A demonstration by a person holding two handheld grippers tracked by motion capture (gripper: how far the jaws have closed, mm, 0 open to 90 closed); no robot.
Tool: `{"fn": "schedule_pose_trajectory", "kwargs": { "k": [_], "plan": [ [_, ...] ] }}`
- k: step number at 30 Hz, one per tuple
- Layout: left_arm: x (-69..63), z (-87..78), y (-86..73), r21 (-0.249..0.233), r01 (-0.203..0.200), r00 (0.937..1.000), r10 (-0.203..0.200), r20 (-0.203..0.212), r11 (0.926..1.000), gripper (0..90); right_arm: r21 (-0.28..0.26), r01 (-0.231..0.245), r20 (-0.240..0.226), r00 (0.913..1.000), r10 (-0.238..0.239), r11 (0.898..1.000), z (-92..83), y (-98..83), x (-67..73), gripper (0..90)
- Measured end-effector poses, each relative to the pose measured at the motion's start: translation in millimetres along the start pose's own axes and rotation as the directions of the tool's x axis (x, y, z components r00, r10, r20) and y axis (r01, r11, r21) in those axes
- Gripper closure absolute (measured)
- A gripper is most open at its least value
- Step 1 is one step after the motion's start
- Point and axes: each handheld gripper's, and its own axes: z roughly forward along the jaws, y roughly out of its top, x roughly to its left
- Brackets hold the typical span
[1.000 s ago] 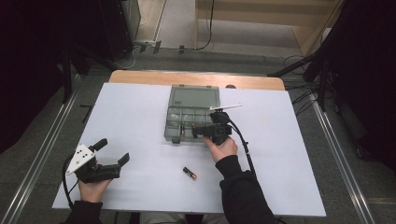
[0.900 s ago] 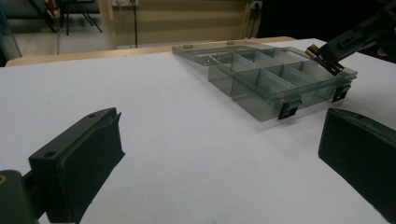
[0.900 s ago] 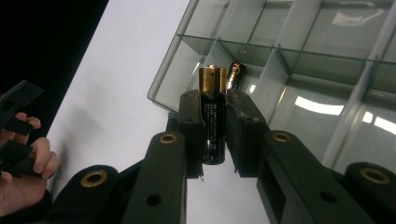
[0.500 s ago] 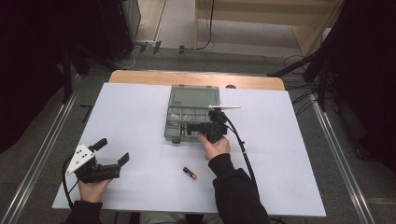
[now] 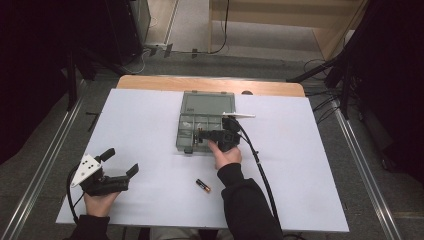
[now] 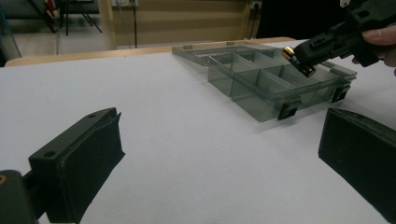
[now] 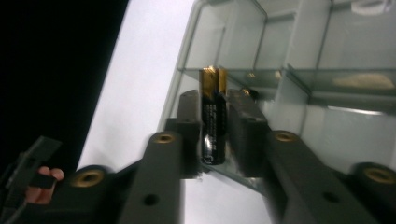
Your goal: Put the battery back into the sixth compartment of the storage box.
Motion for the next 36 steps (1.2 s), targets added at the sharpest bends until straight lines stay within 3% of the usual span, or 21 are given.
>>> {"fn": "schedule_pose_trajectory", "kwargs": {
  "k": [6,9,10,11,12,14,16,20,25,32,36],
  "plan": [
    [0.0,0.4,-0.2,0.001,0.002,1.0,-0.002,0.001,1.0,0.0,-0.01,0.052,0.027,0.9983,-0.052,0.999,-4.2,0.1,5.6,47.6],
    [-0.1,0.3,-0.1,0.0,0.001,1.0,-0.001,0.001,1.0,0.0,-0.014,0.096,-0.021,0.9952,-0.096,0.995,-7.9,0.9,4.9,29.9],
    [0.0,0.3,-0.2,0.0,0.002,1.0,-0.002,0.001,1.0,0.0,-0.014,0.096,-0.021,0.9952,-0.096,0.995,-7.9,0.9,4.9,29.9],
    [0.1,0.4,-0.2,0.001,0.002,1.0,-0.002,0.0,1.0,0.0,-0.015,0.121,-0.041,0.9918,-0.121,0.993,-9.0,0.8,5.6,22.1],
    [0.2,0.5,-0.2,0.002,0.002,1.0,-0.002,0.0,1.0,0.0,0.001,0.161,-0.077,0.9841,-0.16,0.987,-10.8,-0.1,8.3,5.2],
    [0.1,0.5,-0.2,0.003,0.001,1.0,-0.001,0.0,1.0,0.0,0.014,0.182,-0.087,0.9798,-0.18,0.983,-11.2,-0.9,9.7,0.0],
    [0.1,0.6,-0.2,0.003,0.0,1.0,0.0,0.0,1.0,0.0,0.06,0.241,-0.088,0.968,-0.235,0.969,-13.3,-4.4,12.8,0.0],
    [0.0,0.4,-0.2,0.004,0.0,1.0,0.0,-0.001,1.0,0.0,0.091,0.317,-0.044,0.9482,-0.315,0.944,-16.7,-9.4,17.8,0.0],
    [-0.1,0.6,-0.3,0.002,0.002,1.0,-0.002,-0.001,1.0,0.0,0.136,0.376,-0.036,0.9265,-0.375,0.917,-20.3,-15.8,26.7,0.0],
    [0.1,0.6,-0.2,0.003,0.001,1.0,-0.001,-0.001,1.0,0.0,0.225,0.449,-0.012,0.8889,-0.458,0.865,-19.0,-28.7,36.4,0.0],
    [0.2,0.6,-0.3,0.004,0.001,1.0,-0.001,-0.001,1.0,0.0,0.269,0.49,-0.01,0.862,-0.507,0.829,-13.5,-37.3,43.5,0.0]
  ]
}}
